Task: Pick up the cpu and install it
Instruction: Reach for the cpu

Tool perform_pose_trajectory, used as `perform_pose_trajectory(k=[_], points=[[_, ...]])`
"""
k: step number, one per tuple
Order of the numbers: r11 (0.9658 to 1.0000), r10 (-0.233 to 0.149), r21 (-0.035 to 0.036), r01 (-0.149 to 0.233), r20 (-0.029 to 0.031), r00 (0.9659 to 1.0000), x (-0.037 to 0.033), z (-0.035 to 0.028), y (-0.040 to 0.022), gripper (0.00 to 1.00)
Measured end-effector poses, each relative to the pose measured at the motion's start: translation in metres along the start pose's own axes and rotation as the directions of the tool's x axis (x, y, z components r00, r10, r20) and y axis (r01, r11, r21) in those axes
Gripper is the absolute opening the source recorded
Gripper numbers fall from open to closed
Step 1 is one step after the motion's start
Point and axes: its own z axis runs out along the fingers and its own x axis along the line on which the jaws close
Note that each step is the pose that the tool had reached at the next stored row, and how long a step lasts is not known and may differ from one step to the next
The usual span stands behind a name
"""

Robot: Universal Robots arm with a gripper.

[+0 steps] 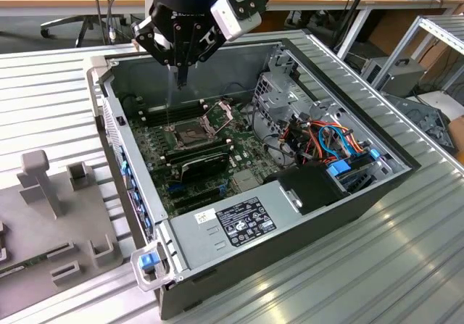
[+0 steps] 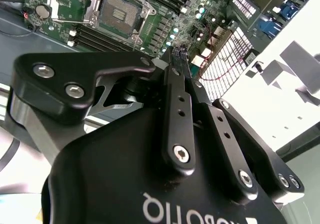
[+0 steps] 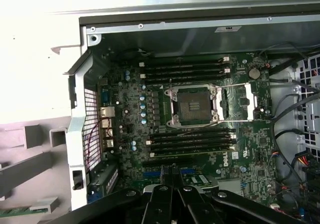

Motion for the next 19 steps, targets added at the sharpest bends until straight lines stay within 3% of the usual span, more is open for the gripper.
perform_pose_trajectory(k=[19], points=[[1.0,0.0,0.0,0.0,0.0,1.0,0.0033,-0.0001,-0.0002,0.11]])
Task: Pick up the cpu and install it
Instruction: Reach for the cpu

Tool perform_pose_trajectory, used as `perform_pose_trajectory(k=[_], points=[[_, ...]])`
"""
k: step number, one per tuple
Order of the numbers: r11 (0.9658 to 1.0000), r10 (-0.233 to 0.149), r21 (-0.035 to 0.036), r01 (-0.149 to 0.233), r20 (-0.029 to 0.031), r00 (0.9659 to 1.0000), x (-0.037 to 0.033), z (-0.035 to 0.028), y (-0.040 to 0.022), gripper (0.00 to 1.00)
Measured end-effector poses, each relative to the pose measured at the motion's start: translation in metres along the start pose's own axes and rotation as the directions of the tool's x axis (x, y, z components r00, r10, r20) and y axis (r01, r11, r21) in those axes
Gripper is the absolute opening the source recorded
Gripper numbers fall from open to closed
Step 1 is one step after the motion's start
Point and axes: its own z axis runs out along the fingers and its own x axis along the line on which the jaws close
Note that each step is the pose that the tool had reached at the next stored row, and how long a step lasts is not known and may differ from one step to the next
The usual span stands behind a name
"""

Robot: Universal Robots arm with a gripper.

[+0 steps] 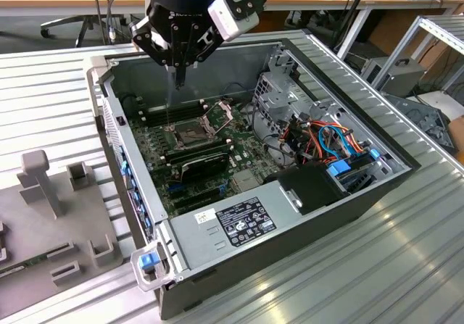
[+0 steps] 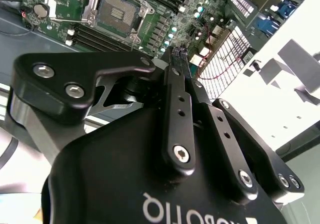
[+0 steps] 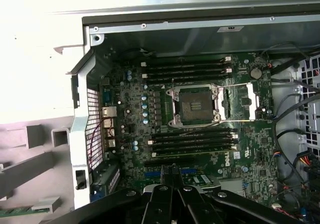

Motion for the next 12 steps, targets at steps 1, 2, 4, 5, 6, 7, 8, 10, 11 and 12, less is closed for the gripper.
perform_pose_trajectory(k=[1,2,4,5,6,7,8,10,11,12], points=[[1.0,0.0,0.0,0.0,0.0,1.0,0.0002,0.0,0.0,0.11],[1.0,0.0,-0.0001,0.0,0.0,1.0,0.0004,0.0,0.0,0.11],[1.0,0.0,0.0,0.0,0.0,1.0,0.0008,0.0,-0.0001,0.11],[1.0,0.0,0.0,0.0,0.0,1.0,0.0011,0.0,-0.0001,0.11],[1.0,0.0,-0.0001,0.0,0.0,1.0,0.0012,0.0,-0.0001,0.11],[1.0,0.0,0.0,0.0,0.0001,1.0,0.0013,0.0,-0.0001,0.11],[1.0,0.0,0.0,0.0,0.0,1.0,0.0015,0.0,-0.0001,0.11],[1.0,0.0,-0.0001,0.0,0.0,1.0,0.0018,0.0,-0.0001,0.11],[1.0,0.0,0.0,0.0,0.0,1.0,0.002,0.0,-0.0001,0.11],[1.0,0.0,0.0,0.0,0.0,1.0,0.0021,-0.0001,-0.0002,0.11]])
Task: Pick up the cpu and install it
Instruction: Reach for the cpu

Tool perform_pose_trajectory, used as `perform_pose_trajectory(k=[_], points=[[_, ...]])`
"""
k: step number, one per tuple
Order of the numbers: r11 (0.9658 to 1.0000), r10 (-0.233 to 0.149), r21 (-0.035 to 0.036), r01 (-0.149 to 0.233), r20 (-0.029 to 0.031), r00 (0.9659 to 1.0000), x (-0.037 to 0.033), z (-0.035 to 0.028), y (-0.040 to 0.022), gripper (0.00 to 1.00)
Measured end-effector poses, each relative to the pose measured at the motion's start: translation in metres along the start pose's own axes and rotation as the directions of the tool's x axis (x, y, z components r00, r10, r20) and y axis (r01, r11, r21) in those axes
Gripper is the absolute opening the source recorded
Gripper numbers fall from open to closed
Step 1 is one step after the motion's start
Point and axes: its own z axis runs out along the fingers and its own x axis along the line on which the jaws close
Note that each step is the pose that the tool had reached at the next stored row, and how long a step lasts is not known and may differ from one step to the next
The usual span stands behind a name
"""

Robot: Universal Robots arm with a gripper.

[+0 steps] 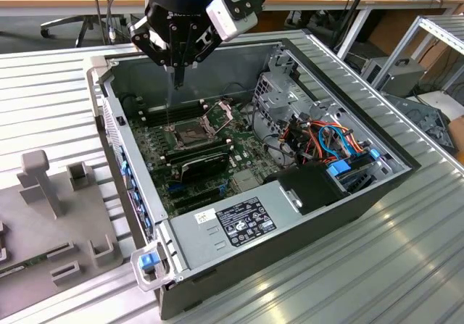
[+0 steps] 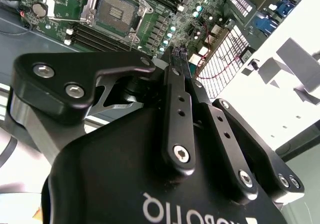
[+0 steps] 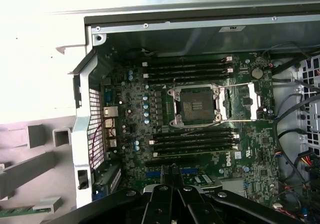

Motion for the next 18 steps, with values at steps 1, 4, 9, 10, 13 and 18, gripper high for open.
perform_pose_trajectory(k=[1,4,9,10,13,18], points=[[1.0,0.0,0.0,0.0,0.0001,1.0,0.0003,0.0,0.0,0.11],[1.0,0.0,0.0,0.0,0.0,1.0,0.0009,0.0,-0.0001,0.11],[1.0,0.0,0.0,0.0,0.0,1.0,0.002,0.0,-0.0001,0.11],[1.0,0.0,0.0,0.0,0.0,1.0,0.0023,-0.0001,-0.0002,0.11],[1.0,0.0,0.0,0.0,0.0,1.0,0.0032,-0.0001,-0.0002,0.11],[1.0,0.0,0.0,0.0,0.0,1.0,0.0045,-0.0001,-0.0003,0.11]])
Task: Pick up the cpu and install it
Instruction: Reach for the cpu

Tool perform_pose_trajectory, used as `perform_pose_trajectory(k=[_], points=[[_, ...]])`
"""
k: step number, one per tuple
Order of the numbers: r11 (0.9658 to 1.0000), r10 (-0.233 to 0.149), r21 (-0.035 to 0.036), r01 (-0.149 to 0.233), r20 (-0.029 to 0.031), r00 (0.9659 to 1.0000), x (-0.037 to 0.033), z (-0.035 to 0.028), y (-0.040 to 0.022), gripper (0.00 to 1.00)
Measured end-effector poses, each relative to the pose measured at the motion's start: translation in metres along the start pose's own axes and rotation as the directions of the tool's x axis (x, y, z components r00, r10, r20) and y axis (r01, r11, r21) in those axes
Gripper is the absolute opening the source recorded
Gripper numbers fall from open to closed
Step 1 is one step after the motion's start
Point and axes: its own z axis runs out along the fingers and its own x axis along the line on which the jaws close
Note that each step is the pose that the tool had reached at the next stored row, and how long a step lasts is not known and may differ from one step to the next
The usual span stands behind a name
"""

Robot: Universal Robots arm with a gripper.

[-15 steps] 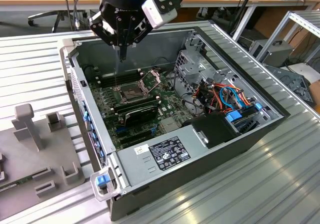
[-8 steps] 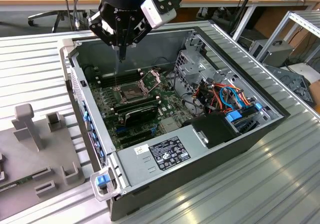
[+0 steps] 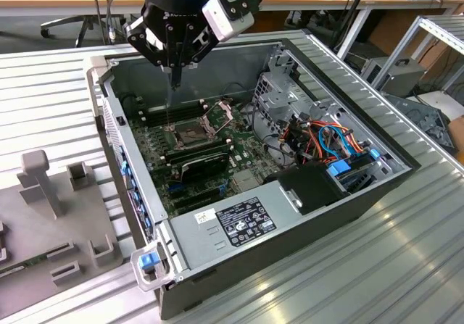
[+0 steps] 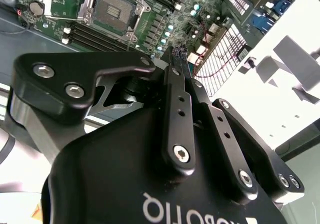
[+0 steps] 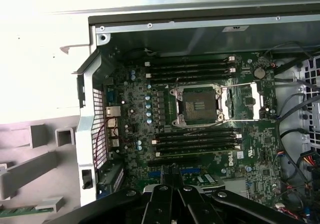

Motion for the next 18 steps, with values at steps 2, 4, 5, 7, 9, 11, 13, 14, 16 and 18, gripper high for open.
perform_pose_trajectory(k=[2,4,5,7,9,11,13,14,16,18], points=[[1.0,0.0,0.0,0.0,0.0,1.0,0.0006,0.0,0.0,0.11],[1.0,0.0,0.0,0.0,0.0,1.0,0.0011,0.0,-0.0001,0.11],[1.0,0.0,0.0,0.0,0.0,1.0,0.0014,0.0,-0.0001,0.11],[1.0,0.0,0.0,0.0,0.0,1.0,0.002,0.0,-0.0001,0.11],[1.0,0.0,0.0,0.0,0.0,1.0,0.0025,-0.0001,-0.0002,0.11],[1.0,0.0,0.0,0.0,0.0,1.0,0.0031,-0.0001,-0.0002,0.11],[1.0,0.0,0.0,0.0,0.0,1.0,0.0036,-0.0001,-0.0003,0.11],[1.0,0.0,0.0,0.0,0.0,1.0,0.0039,-0.0001,-0.0003,0.11],[1.0,0.0,0.0,0.0,0.0,1.0,0.0043,-0.0001,-0.0003,0.11],[1.0,0.0,0.0,0.0,0.0,1.0,0.0049,-0.0001,-0.0004,0.11]])
